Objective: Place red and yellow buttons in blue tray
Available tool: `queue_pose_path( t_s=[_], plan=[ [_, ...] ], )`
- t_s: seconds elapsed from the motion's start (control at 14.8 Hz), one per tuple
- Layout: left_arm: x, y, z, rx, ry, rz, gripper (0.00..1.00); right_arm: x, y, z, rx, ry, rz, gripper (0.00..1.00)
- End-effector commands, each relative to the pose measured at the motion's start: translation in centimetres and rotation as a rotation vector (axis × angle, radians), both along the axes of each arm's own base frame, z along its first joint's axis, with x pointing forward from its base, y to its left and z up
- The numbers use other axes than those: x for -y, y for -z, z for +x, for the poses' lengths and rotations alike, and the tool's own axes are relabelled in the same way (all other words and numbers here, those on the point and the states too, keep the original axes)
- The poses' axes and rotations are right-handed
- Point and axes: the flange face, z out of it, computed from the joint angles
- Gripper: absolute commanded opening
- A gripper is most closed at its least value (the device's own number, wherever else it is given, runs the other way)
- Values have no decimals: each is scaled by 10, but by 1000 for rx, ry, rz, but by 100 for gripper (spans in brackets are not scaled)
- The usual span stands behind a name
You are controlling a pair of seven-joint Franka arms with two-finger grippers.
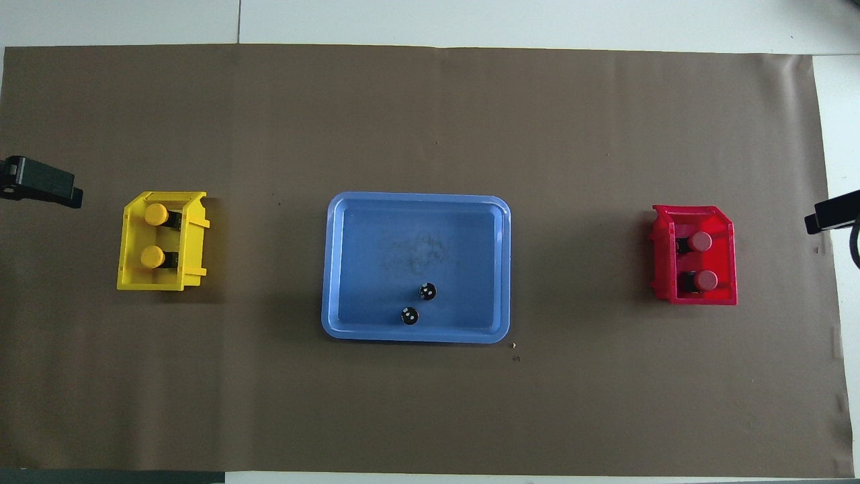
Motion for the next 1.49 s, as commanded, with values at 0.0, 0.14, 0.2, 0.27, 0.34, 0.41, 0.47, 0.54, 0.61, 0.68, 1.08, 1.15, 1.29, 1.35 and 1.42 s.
queue_pose_path(
  t_s=[0.0,0.14,0.2,0.27,0.34,0.41,0.47,0.54,0.61,0.68,1.08,1.15,1.29,1.35,1.42],
  plan=[
    [1,1,-11,-17,12,-20,100,-2,1,0,18,9,9,100],
    [0,1,-12,-19,11,-20,100,-1,1,1,28,10,6,92],
    [1,0,-11,-14,12,-20,100,-1,1,1,28,10,6,87],
    [1,1,-11,-17,12,-20,100,-2,4,3,37,9,4,86],
    [2,1,-11,-19,15,-20,100,-11,13,6,54,-8,3,85],
    [2,1,-11,-19,16,-20,100,-27,23,7,72,-38,3,82],
    [2,1,-11,-16,14,-20,100,-30,37,9,84,-43,2,80],
    [2,1,-10,-10,12,-20,100,-31,57,11,91,-47,2,79],
    [2,1,-10,-11,12,-20,100,-31,72,13,101,-47,0,78],
    [3,1,-11,-14,14,-20,100,-30,93,20,92,-48,-1,76],
    [-5,2,-10,-20,-1,-20,100,-26,184,17,101,-43,-4,70],
    [-3,2,-11,-20,2,-20,100,-26,198,15,109,-43,-5,70],
    [-3,1,-11,-19,2,-20,100,-21,214,10,122,-36,-7,69],
    [-3,1,-11,-19,2,-20,100,-22,219,7,122,-38,-7,68],
    [-3,1,-11,-19,2,-20,100,-23,222,5,122,-36,-6,67]
  ],
)
